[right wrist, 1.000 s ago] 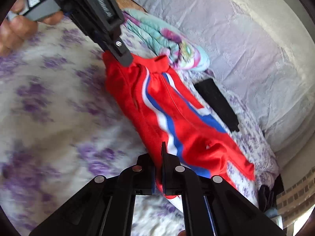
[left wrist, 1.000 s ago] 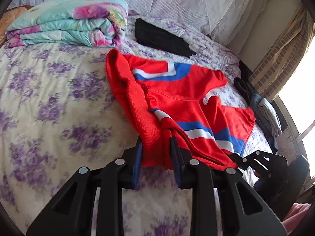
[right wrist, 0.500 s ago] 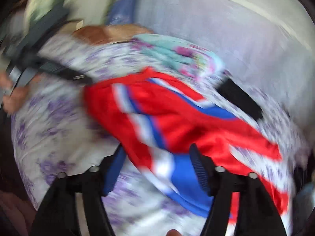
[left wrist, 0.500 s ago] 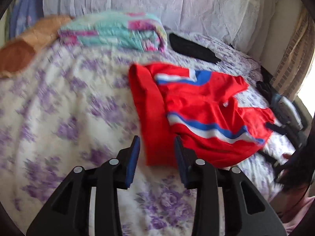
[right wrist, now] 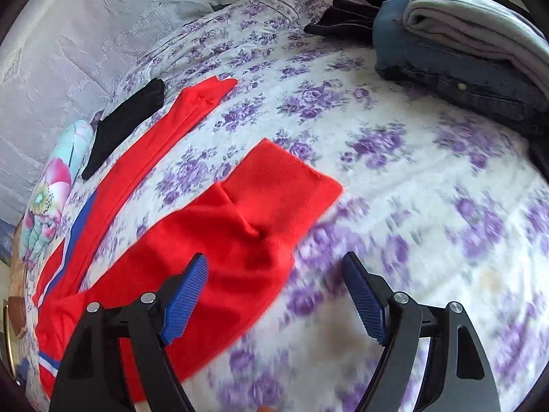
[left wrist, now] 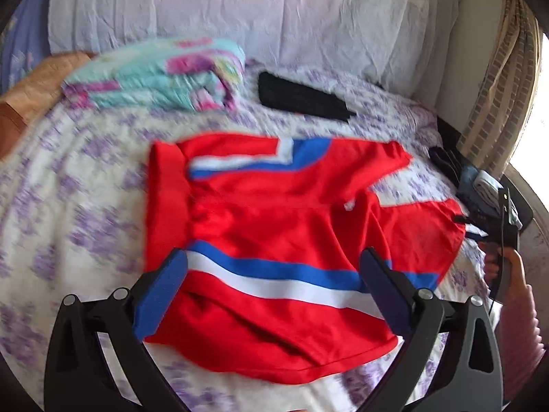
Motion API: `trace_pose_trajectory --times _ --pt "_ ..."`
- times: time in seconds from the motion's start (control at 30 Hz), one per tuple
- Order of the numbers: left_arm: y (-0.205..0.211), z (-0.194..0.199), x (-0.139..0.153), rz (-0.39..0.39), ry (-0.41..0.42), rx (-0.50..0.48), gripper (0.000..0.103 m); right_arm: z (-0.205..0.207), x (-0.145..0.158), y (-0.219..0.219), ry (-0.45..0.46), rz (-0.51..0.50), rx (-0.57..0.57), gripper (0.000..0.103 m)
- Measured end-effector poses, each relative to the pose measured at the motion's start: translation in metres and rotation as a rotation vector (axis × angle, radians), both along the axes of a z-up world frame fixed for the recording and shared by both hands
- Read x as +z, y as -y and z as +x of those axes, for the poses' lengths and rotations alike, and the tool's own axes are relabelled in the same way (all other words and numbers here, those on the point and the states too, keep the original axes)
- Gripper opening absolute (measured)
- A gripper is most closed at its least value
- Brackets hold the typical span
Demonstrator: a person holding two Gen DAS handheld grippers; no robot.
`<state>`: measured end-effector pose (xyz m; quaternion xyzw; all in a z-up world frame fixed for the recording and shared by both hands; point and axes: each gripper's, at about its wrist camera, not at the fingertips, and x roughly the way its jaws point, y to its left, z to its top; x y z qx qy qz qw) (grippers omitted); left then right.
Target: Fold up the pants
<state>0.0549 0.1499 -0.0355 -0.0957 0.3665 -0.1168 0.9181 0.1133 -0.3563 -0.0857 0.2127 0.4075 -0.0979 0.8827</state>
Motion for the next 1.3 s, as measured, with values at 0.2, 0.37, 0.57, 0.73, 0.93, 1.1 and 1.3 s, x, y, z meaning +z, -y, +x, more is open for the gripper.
trace_pose_trajectory --times 0.2,0.37,0.57,0.73,0.93,1.1,1.3 --pt "0.022 0.007 -0.015 0.073 -0.056 0.018 0.098 -0.015 0.021 0.023 0.097 -0.014 0.008 0.014" --pt "0.028 0.008 -0.021 0.101 -0.075 -0.014 0.098 -0.067 0.014 0.053 0.049 -0.085 -0.094 0.016" --pt "0.033 0.003 -0.012 0.235 -0.052 -0.026 0.098 -0.096 0.022 0.044 0.006 -0.180 -0.016 0.068" --pt "0.000 0.010 0.025 0.228 0.009 -0.007 0.098 -0.113 0.087 -0.006 0.225 -0.324 0.128 0.100" --pt "-0.036 0.063 0.058 0.225 0.060 0.048 0.098 -0.052 0.131 -0.115 0.247 -0.514 0.530 0.100" --pt "-0.050 0.129 0.043 0.245 -0.055 -0.002 0.098 0.027 0.141 -0.211 0.157 -0.559 0.940 0.100" --pt "-0.068 0.180 0.023 0.226 -0.133 -0.136 0.098 0.109 0.112 -0.290 0.043 -0.627 1.252 0.100"
